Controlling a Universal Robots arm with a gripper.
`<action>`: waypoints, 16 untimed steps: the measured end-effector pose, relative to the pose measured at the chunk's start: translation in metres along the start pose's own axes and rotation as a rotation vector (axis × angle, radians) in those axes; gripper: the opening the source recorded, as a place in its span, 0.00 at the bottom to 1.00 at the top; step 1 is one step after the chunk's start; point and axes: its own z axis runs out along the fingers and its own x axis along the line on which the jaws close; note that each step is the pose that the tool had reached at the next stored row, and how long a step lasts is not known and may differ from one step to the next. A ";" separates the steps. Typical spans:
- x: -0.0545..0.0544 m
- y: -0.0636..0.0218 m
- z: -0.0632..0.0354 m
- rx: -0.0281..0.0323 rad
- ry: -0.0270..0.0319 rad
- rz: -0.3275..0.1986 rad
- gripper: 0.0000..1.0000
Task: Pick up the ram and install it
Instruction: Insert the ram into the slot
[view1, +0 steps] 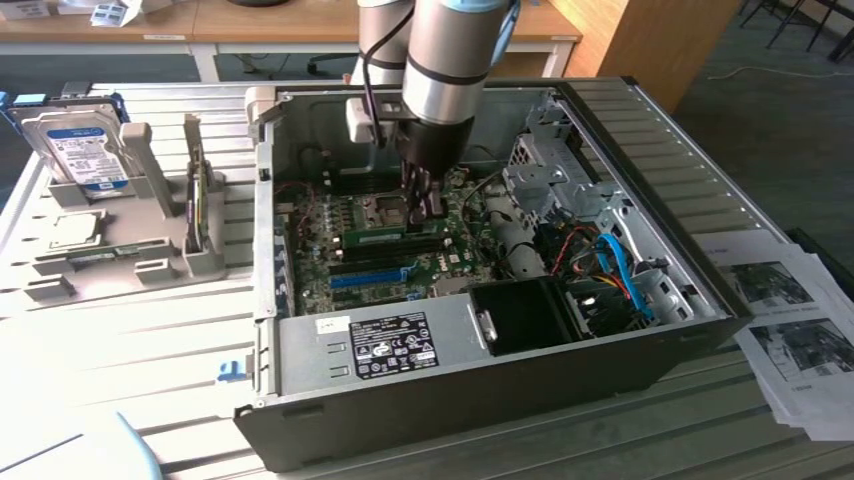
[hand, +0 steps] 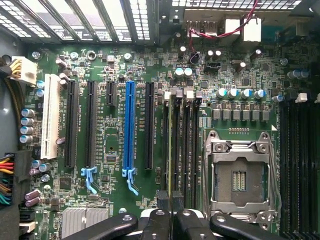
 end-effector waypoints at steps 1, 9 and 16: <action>0.000 0.0000 0.0003 0.0001 -0.0001 0.000 0.11; 0.000 -0.0015 0.0003 -0.0001 0.0002 0.000 0.11; 0.002 -0.0015 0.0006 0.0000 0.0000 0.000 0.11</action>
